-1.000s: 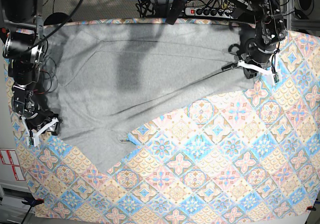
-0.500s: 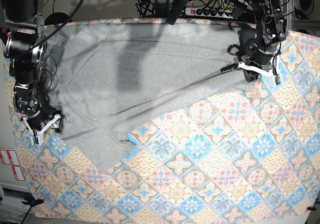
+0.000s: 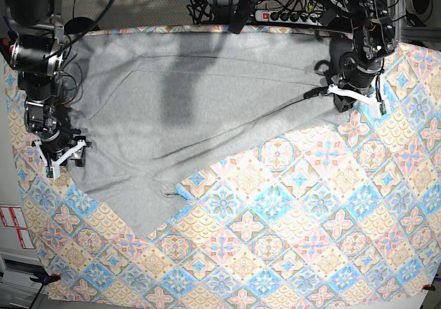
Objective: Fold the T-shirt properly
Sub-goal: 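Lift the hem and fold it over toward the collar edge, then release the hem and raise both grippers, then grasp the folded edge near the right gripper and pull it toward the collar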
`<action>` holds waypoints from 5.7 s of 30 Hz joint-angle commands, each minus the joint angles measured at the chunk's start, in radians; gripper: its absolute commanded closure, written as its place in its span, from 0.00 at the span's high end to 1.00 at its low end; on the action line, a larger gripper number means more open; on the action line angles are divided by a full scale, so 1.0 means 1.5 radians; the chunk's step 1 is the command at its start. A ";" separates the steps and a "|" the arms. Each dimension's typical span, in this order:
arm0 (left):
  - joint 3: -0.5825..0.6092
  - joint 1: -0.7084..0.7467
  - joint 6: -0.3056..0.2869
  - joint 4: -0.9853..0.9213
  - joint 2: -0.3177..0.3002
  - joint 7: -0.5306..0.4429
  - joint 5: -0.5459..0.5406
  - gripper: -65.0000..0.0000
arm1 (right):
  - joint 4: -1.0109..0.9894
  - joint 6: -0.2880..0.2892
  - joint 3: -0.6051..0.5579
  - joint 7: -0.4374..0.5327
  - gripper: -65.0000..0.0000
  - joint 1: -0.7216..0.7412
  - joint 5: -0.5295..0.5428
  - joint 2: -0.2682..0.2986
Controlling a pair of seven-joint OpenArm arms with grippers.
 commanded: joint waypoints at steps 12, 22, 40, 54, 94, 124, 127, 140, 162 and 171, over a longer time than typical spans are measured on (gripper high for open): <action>-0.002 0.000 -0.003 0.013 -0.006 -0.013 -0.004 0.00 | 0.064 0.014 0.004 -0.086 0.01 -0.001 -0.010 0.004; -0.003 0.000 -0.003 0.013 -0.006 -0.013 -0.003 0.00 | 0.453 0.014 0.080 -0.214 0.01 -0.244 -0.006 0.008; -0.005 0.001 -0.003 0.013 -0.033 -0.013 -0.005 0.00 | 0.828 0.104 0.233 -0.274 0.01 -0.506 -0.005 -0.026; -0.005 0.013 -0.003 -0.003 -0.113 -0.013 0.002 0.00 | 0.843 0.104 0.280 -0.274 0.01 -0.519 -0.005 -0.040; 0.099 0.017 -0.001 -0.110 -0.133 -0.018 0.045 0.25 | 0.890 0.104 0.284 -0.341 0.39 -0.501 -0.009 -0.083; 0.054 0.035 0.001 -0.069 -0.081 -0.013 0.045 0.35 | 0.564 0.104 0.066 -0.345 0.47 -0.196 -0.125 -0.134; 0.053 0.035 0.002 -0.070 -0.081 -0.013 0.046 0.45 | 0.587 0.104 0.092 -0.344 0.47 -0.201 -0.125 -0.134; 0.050 0.039 0.002 -0.042 -0.069 -0.013 0.026 0.50 | 0.416 0.104 0.125 -0.308 0.48 -0.110 -0.127 -0.113; 0.021 0.049 0.002 -0.030 -0.049 -0.013 -0.038 0.50 | 0.510 0.166 0.192 -0.296 0.00 -0.236 -0.122 -0.097; 0.021 0.048 0.002 -0.032 -0.048 -0.013 -0.037 0.50 | 0.813 0.166 0.290 -0.447 0.00 -0.376 -0.122 -0.136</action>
